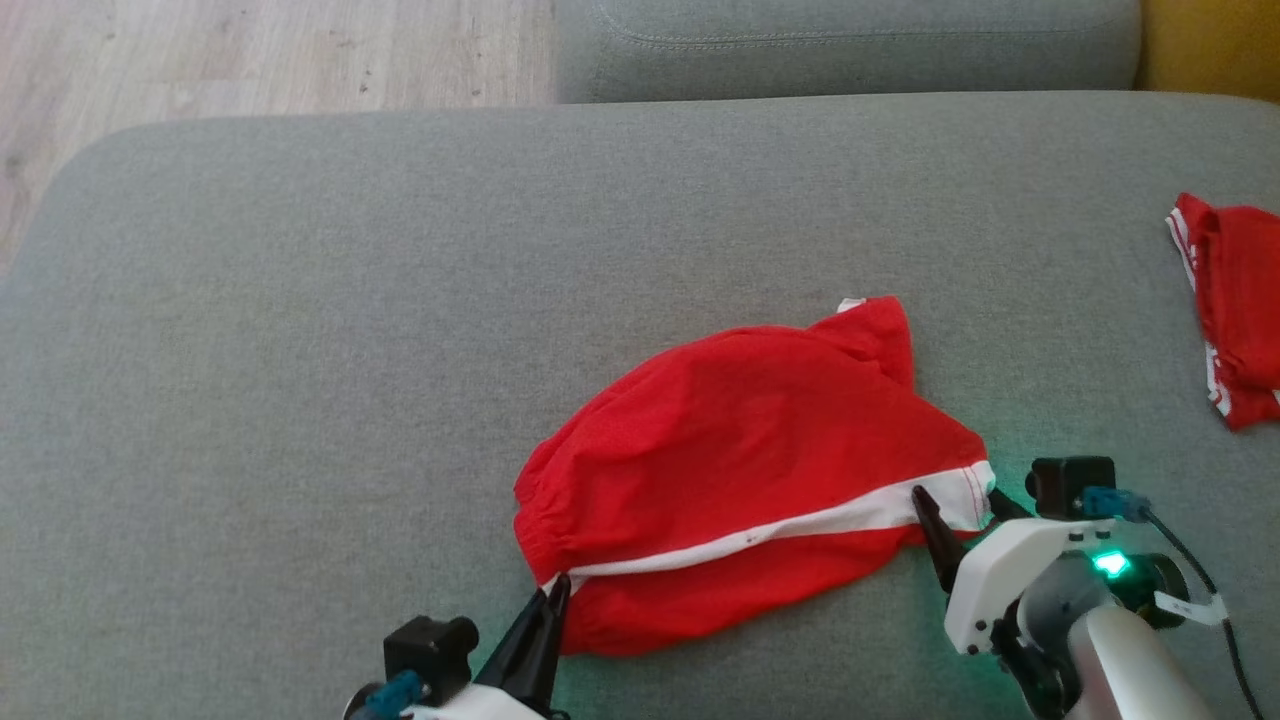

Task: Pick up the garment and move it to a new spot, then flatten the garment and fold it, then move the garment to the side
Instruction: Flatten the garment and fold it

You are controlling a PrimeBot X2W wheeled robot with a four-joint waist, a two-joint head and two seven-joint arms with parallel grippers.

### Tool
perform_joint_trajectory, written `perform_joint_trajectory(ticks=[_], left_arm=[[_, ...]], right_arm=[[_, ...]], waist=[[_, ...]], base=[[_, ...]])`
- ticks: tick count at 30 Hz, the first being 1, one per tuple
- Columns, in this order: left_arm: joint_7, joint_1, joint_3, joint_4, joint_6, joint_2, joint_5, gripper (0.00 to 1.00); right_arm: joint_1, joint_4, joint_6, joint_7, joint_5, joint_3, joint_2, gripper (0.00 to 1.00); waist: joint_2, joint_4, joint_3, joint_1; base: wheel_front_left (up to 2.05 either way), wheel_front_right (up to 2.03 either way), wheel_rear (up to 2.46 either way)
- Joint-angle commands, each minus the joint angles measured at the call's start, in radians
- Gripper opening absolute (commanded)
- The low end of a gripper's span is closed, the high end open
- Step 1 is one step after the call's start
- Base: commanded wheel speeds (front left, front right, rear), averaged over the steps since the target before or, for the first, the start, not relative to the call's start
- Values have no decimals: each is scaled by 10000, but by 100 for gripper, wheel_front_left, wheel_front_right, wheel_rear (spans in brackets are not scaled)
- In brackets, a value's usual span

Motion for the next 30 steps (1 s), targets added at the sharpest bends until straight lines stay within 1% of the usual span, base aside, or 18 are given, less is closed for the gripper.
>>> perform_joint_trajectory(ticks=[1,6,12,13,14,15,18,20,21,22,24,30], left_arm=[[-133,-434,288,-300,88,131,33,0],[-143,-450,274,-307,93,148,19,0],[-141,-464,266,-307,105,174,-10,0],[-141,-466,265,-310,110,177,-16,0],[-139,-467,263,-314,114,180,-21,0],[-138,-469,262,-319,119,184,-25,0],[-139,-478,258,-331,136,197,-32,0],[-139,-487,254,-335,140,205,-38,0],[-140,-493,252,-334,138,208,-43,0],[-144,-498,250,-332,136,210,-47,0],[-168,-514,254,-336,136,213,-50,0],[-416,-734,462,-643,184,409,48,0]], right_arm=[[-442,-262,65,34,282,335,-212,100],[-533,-321,65,-45,659,756,-498,100],[-448,-673,65,-138,637,1066,-507,100],[-415,-733,65,-115,637,1117,-508,95],[-382,-789,65,-95,640,1166,-509,93],[-349,-841,65,-66,646,1214,-509,85],[-275,-997,65,8,628,1301,-537,49],[-240,-1075,65,37,622,1307,-544,35],[-229,-1105,65,45,613,1297,-545,26],[-220,-1132,65,52,597,1278,-542,20],[-213,-1205,65,41,560,1218,-521,0],[-206,-1630,65,114,738,1170,-600,0]], waist=[[0,-19,-7,0],[0,-76,-2,0],[0,-123,-4,0],[0,-129,-2,0],[0,-134,1,0],[0,-139,4,0],[0,-154,10,0],[0,-159,15,0],[0,-160,15,0],[0,-162,12,0],[0,-157,3,0],[0,-135,-264,0]], base=[[0,0,0],[0,0,0],[0,0,0],[0,0,0],[0,0,0],[0,0,0],[0,0,0],[0,0,0],[0,0,0],[0,0,0],[0,0,0],[0,0,0]])
